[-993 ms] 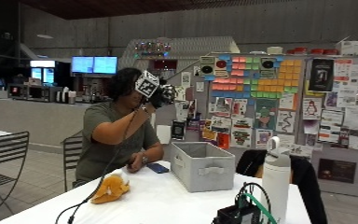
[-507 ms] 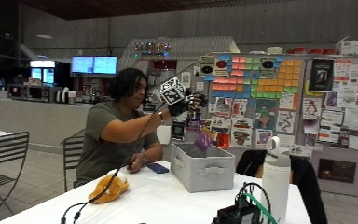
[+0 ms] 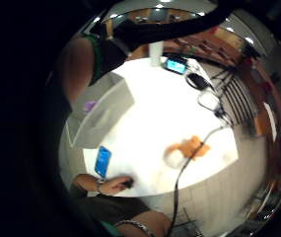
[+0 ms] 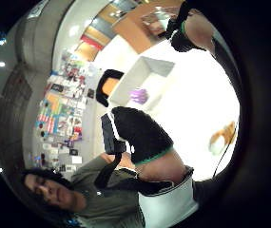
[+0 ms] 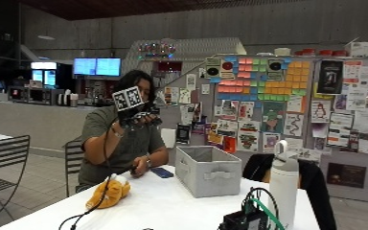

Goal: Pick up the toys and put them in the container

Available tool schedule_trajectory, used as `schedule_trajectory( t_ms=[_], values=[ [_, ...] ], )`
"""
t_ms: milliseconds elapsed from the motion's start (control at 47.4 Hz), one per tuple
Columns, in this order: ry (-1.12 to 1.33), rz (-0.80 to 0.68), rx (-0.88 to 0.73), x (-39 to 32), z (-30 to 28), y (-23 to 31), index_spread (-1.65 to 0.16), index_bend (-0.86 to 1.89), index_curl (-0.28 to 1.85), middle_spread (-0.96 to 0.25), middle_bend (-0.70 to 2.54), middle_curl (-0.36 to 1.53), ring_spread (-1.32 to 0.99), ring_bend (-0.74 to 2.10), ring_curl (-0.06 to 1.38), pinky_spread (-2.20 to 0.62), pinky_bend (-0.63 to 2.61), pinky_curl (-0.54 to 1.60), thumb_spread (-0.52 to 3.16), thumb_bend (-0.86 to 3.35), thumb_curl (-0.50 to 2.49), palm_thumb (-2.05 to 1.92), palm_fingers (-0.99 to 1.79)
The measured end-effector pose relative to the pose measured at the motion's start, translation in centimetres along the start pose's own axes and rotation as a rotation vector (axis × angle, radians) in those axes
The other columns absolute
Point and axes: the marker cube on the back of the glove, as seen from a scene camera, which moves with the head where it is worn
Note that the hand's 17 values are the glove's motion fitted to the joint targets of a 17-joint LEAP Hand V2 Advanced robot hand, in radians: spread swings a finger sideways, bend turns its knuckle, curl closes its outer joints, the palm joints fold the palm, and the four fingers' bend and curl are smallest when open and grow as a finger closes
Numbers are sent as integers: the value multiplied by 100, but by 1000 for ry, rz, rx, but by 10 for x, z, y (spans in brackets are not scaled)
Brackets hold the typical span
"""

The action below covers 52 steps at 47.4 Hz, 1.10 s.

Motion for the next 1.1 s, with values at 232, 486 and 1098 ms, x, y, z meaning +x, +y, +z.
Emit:
schedule_trajectory(
  t_ms=[232, 486, 1098],
  values=[
    [73, 196, -156, 136, 69, 53, -41, 66, 59, -13, 53, 46, -20, 72, 32, 0, 83, 38, 122, -6, 28, -8, 8],
    [217, 336, -320, 215, 181, 86, -39, 33, 48, -9, 30, 39, -9, 32, 23, 3, 91, 39, 97, -7, 29, -7, -32],
    [165, 364, 183, 208, 181, 92, -39, 14, 41, -38, 42, 47, -37, 119, 54, -36, 118, 51, 125, 9, 41, 27, 106]
  ],
)
